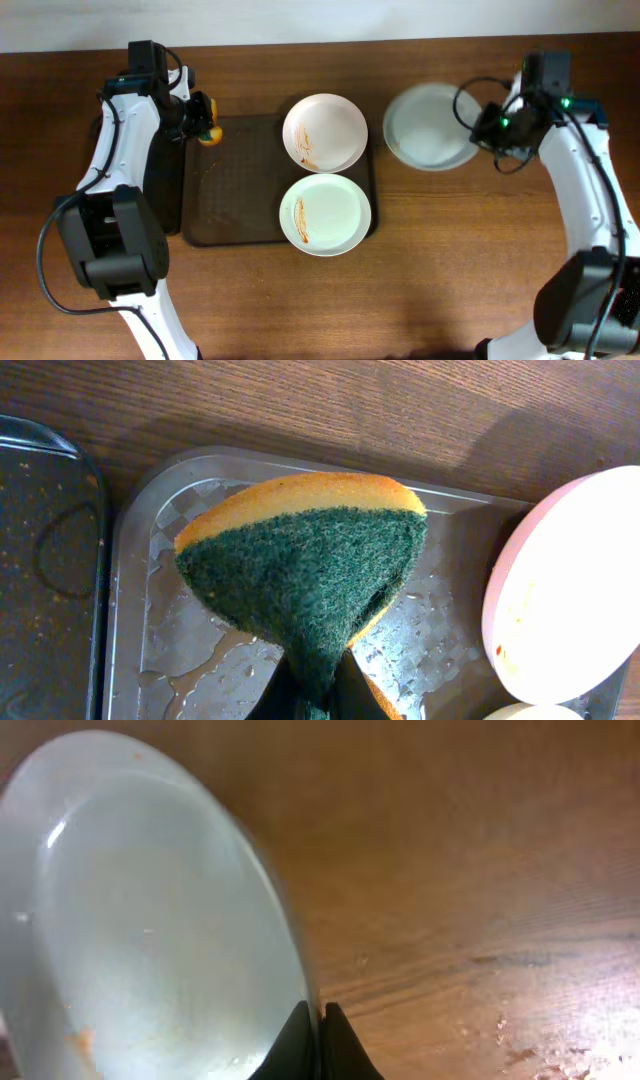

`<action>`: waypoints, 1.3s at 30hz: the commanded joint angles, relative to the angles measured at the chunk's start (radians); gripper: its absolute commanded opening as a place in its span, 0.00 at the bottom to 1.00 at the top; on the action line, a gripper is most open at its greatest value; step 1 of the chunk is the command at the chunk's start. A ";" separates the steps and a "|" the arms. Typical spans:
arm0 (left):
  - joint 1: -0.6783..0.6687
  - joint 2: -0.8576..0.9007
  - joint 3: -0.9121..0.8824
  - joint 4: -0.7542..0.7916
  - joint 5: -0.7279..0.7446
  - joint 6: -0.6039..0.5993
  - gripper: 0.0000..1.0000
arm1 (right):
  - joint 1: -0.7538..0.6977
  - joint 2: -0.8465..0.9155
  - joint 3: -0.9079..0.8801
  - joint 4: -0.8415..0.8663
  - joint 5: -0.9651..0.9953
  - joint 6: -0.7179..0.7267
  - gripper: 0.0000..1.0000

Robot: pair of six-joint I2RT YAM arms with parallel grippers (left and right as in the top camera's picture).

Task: Clean dirty plates on tray and stack at the side
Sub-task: 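Lift the scrubbed plate with the right gripper and carry it right, then set the plate on the table right of the tray and release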

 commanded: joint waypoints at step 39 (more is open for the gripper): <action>-0.057 0.011 -0.008 0.002 -0.100 -0.009 0.01 | 0.536 0.146 -0.181 0.030 -0.071 0.098 0.29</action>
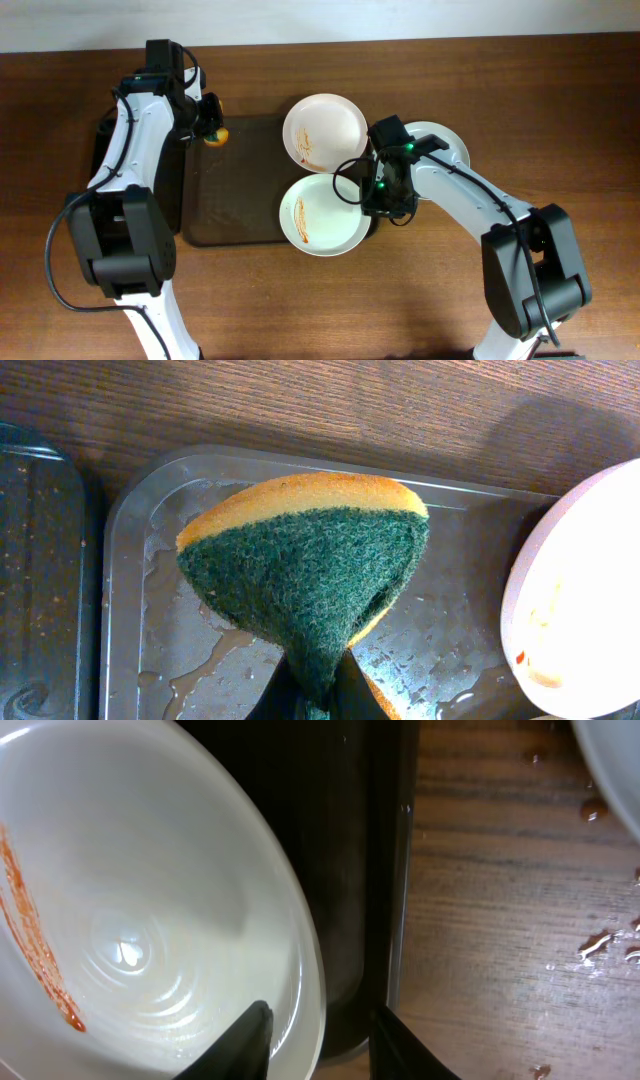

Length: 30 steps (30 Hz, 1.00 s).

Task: Clean dirty plates on tray and stack at the side
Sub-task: 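Set the plate on the table right of the tray and release, then grasp the rim of the lower plate with the right gripper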

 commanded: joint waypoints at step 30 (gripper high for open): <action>-0.004 0.011 -0.008 0.004 -0.008 -0.009 0.01 | 0.315 0.097 0.053 0.397 0.256 0.457 0.04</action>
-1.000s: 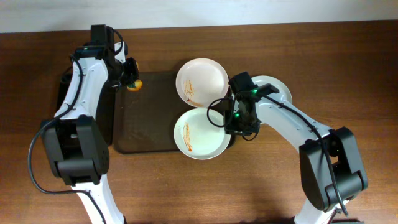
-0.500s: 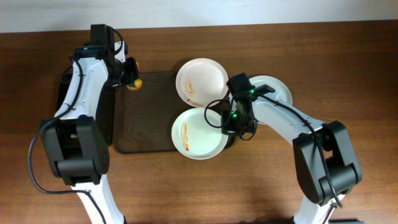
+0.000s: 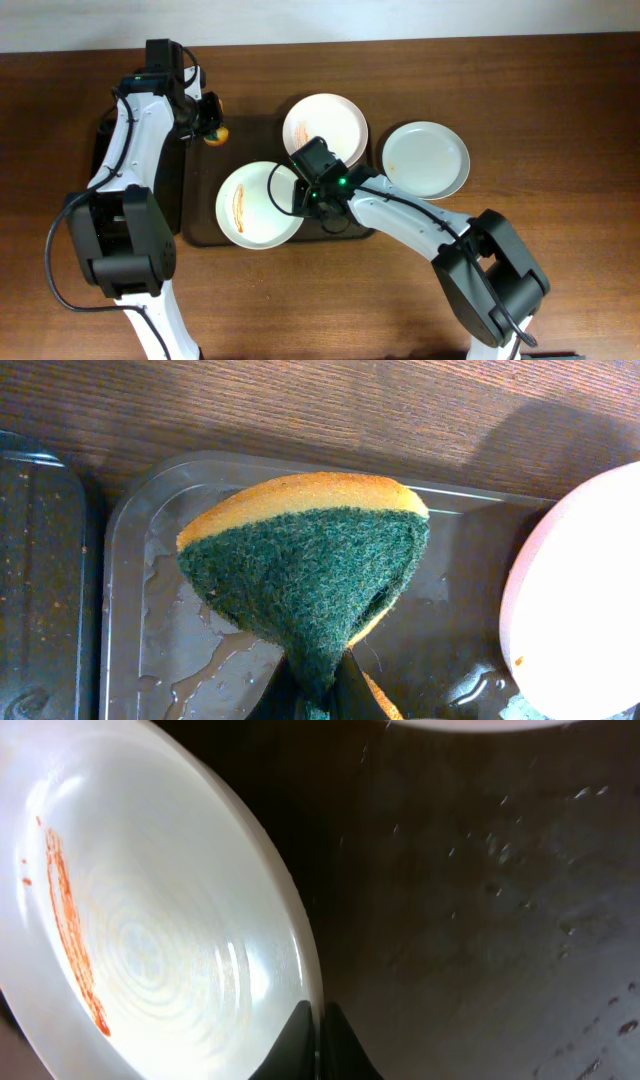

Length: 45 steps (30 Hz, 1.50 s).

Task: Clean dirty plates on tray and stack at the side
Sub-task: 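Grasp the rim of the lower plate with the right gripper, then scrub the lower plate with the sponge in the left gripper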

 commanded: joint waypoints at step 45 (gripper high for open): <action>-0.150 0.011 -0.385 -0.186 -0.194 0.035 0.01 | -0.082 0.143 0.047 0.171 -0.178 -0.122 0.04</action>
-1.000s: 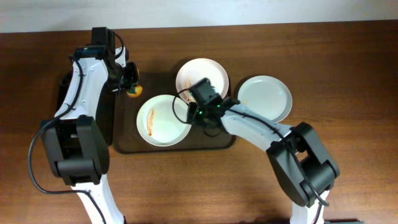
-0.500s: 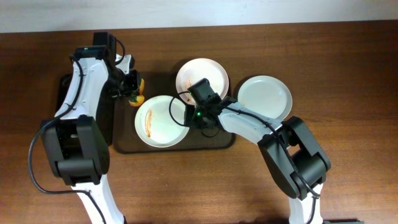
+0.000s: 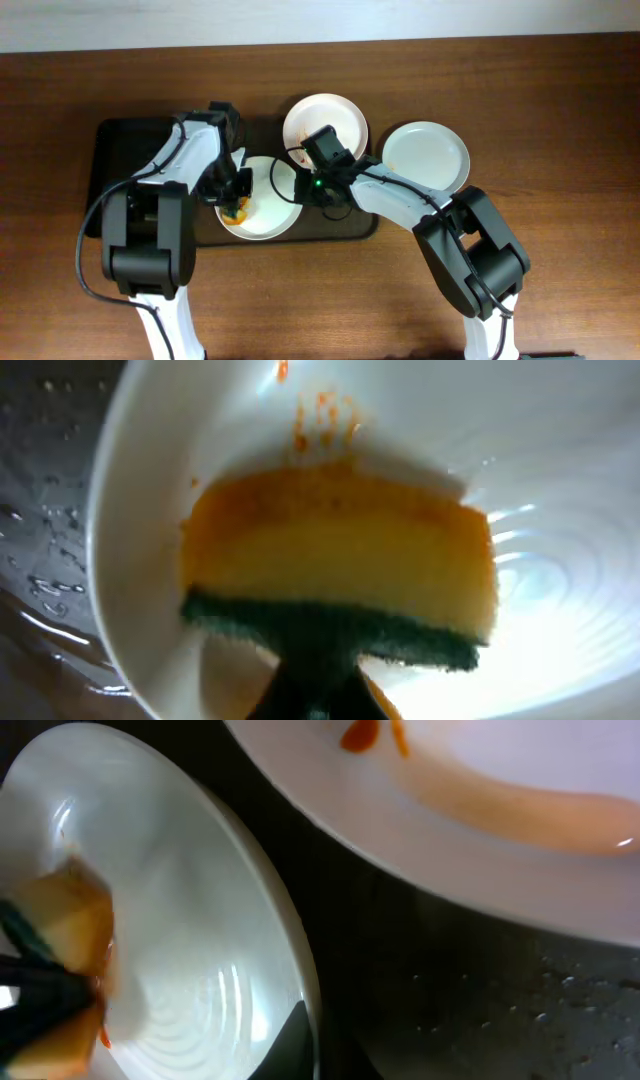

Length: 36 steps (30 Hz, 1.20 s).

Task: Clean dirty plates on tray and stack at the side
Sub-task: 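Scrub the lower plate with the sponge in the left gripper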

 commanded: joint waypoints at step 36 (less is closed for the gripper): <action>0.039 0.008 -0.111 0.071 0.248 0.126 0.01 | -0.053 0.063 0.022 -0.003 -0.219 0.031 0.04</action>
